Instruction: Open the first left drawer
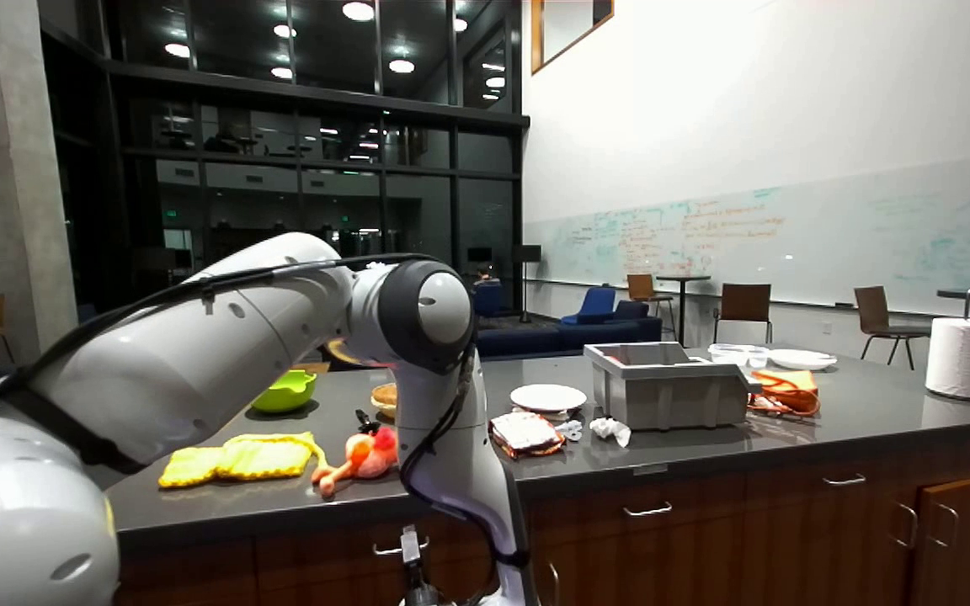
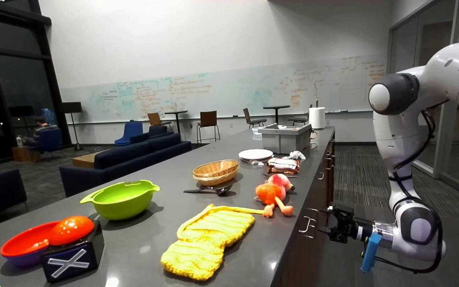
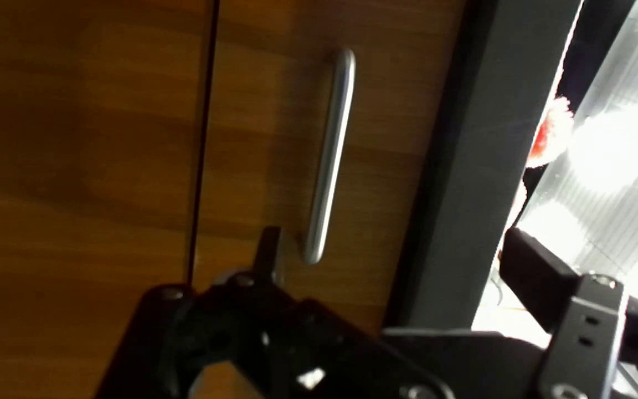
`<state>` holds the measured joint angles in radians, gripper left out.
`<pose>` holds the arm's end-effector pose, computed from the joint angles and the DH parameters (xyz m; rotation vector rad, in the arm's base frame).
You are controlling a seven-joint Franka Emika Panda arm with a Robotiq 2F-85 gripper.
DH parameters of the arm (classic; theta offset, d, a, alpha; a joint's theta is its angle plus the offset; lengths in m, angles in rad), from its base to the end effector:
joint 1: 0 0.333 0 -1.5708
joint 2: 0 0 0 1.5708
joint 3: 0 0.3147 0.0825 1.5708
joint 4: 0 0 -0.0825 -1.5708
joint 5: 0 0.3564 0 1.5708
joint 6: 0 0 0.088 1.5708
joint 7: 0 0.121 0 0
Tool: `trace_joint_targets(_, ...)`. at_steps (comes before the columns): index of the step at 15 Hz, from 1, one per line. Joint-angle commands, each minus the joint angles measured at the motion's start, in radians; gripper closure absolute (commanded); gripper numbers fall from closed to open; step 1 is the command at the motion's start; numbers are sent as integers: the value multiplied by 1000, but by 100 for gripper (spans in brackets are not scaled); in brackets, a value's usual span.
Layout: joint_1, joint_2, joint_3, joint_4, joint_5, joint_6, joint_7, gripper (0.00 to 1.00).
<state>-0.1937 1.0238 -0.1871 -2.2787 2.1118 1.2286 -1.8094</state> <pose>0.4078 -0.0492 -0.0047 -1.4195 0.4904 -0.8524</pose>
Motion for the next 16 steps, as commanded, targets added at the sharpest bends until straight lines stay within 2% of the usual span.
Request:
trace_joint_targets(1, -6, 63, 10, 46, 22, -63, 38, 0)
trace_joint_targets(6, 12, 86, 12, 68, 39, -51, 34, 0)
trace_joint_targets(16, 92, 43, 8, 34, 130, 40, -9, 0)
